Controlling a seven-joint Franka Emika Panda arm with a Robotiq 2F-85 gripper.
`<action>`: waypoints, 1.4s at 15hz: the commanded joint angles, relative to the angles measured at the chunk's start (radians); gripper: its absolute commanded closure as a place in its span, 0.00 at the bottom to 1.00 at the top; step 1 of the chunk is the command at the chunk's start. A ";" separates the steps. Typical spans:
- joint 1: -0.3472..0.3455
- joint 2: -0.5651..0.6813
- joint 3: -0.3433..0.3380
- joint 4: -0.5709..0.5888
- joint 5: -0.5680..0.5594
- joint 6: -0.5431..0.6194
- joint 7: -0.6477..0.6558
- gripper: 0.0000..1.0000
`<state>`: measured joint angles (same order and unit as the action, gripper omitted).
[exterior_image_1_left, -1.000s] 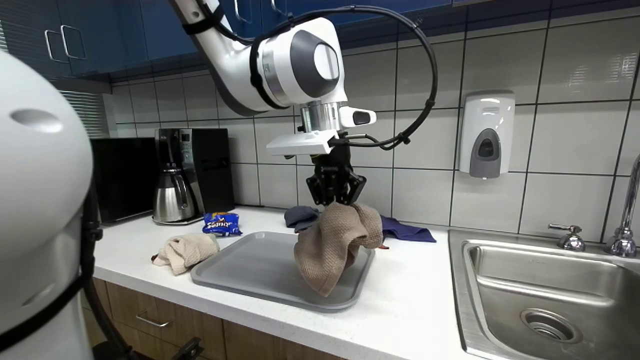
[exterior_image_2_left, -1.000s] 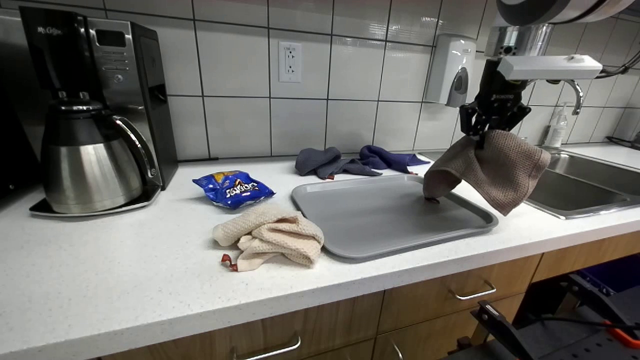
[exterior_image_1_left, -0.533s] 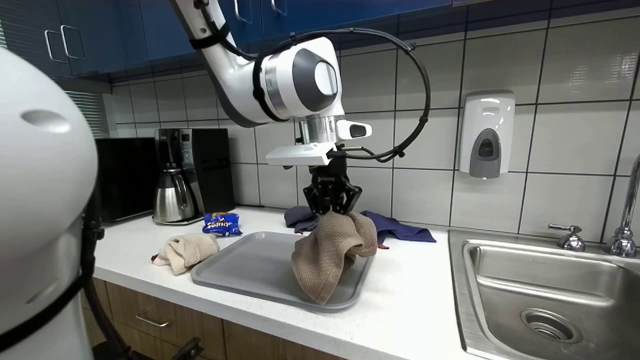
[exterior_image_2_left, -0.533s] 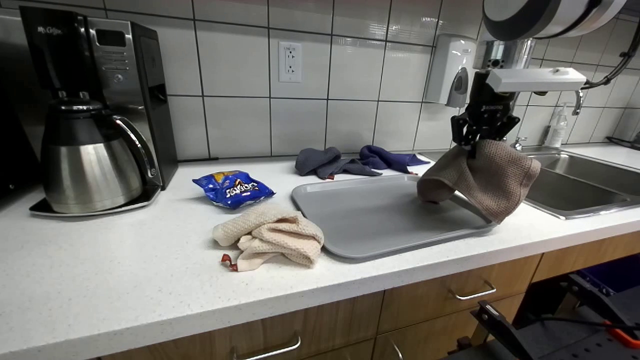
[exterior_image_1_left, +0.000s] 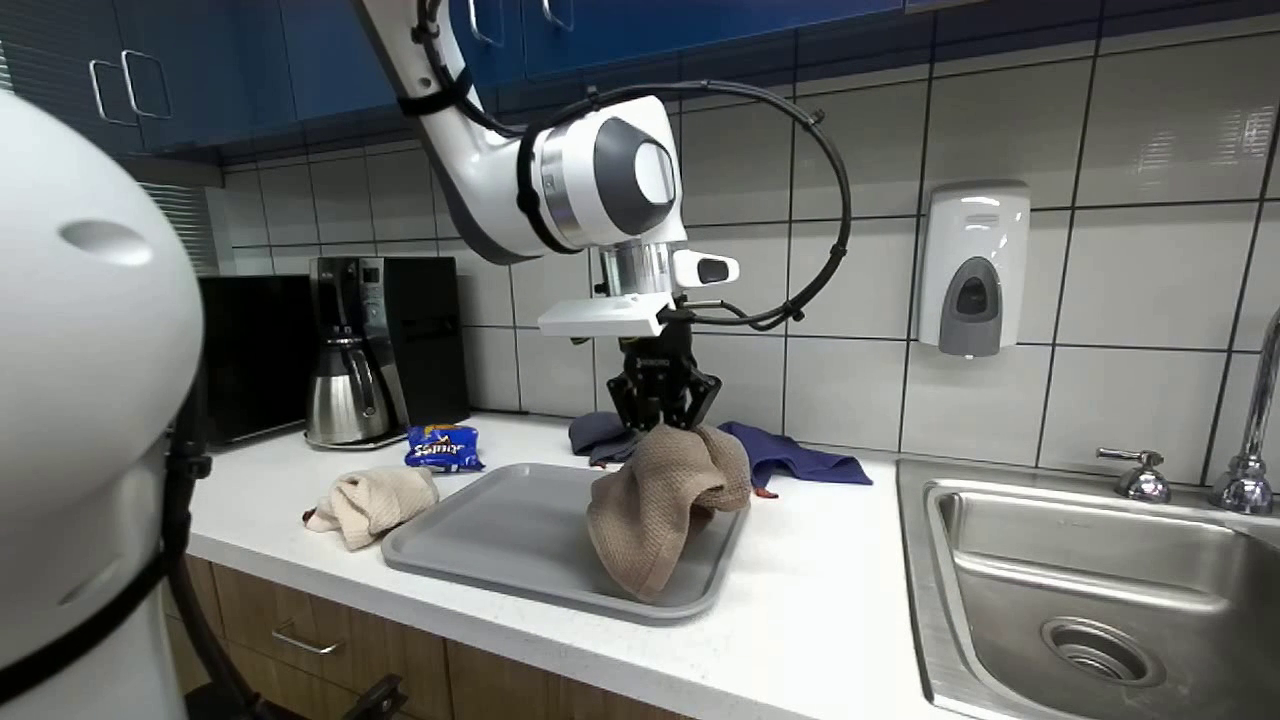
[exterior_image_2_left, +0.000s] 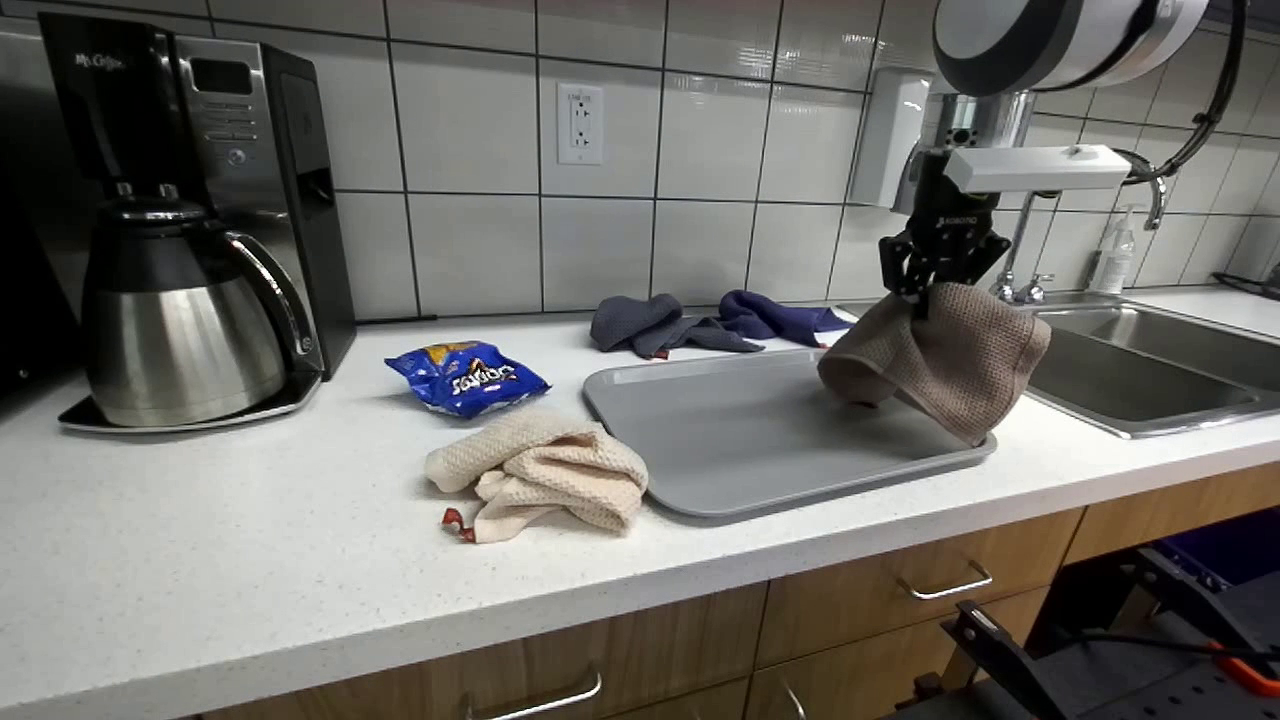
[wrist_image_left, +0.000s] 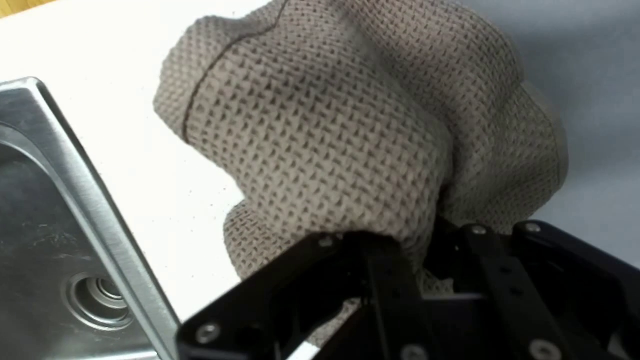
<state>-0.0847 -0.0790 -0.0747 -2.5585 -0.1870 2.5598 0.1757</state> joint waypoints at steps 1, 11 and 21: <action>0.003 0.041 0.009 0.030 -0.001 0.024 -0.010 0.97; 0.020 0.166 -0.004 0.059 -0.029 0.170 0.022 0.97; 0.059 0.267 -0.028 0.112 -0.036 0.173 0.030 0.97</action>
<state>-0.0454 0.1611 -0.0823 -2.4731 -0.1925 2.7324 0.1780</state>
